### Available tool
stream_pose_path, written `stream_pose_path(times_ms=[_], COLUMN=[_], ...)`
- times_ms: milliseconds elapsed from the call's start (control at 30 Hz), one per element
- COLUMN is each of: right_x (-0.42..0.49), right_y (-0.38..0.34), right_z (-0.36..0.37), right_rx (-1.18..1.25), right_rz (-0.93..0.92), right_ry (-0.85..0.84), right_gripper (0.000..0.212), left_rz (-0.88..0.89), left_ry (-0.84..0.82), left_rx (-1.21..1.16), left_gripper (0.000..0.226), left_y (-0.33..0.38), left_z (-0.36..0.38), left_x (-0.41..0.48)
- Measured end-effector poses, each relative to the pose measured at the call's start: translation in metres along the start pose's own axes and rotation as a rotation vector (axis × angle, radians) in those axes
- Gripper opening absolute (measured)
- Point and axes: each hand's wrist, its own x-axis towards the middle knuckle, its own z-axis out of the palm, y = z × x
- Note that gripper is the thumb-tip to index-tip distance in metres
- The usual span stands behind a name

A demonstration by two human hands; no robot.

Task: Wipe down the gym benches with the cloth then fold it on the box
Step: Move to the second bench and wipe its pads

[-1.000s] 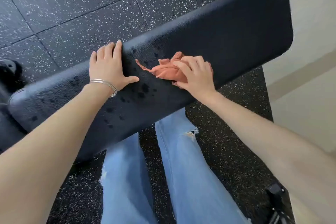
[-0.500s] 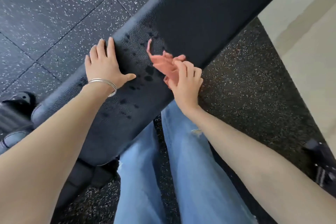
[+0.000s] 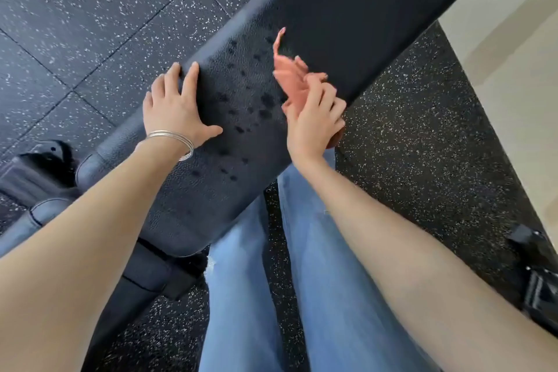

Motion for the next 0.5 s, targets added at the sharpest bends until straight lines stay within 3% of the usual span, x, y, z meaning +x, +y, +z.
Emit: stream_pose_path(times_ms=[133, 233, 300, 433, 500], right_x=[-0.095, -0.059, -0.014, 0.045, 0.03], right_y=[-0.018, -0.005, 0.002, -0.006, -0.027], right_z=[-0.003, -0.013, -0.016, -0.009, -0.001], right_rx=[-0.055, -0.062, -0.073, -0.023, -0.077], right_rz=[-0.445, -0.648, -0.532, 0.071, 0.164], right_ry=[-0.262, -0.311, -0.3, -0.064, -0.018], right_gripper=[0.067, 0.061, 0.055, 0.043, 0.044], left_rz=[-0.054, -0.09, -0.105, -0.102, -0.1], left_ry=[-0.038, -0.067, -0.065, -0.049, -0.047], left_rx=[-0.02, -0.023, -0.026, -0.051, -0.069], left_gripper=[0.112, 0.113, 0.112, 0.109, 0.108], left_y=[-0.025, -0.044, -0.054, -0.06, -0.06], left_z=[-0.003, -0.004, -0.004, -0.001, 0.0], left_x=[-0.015, -0.03, -0.039, -0.045, -0.046])
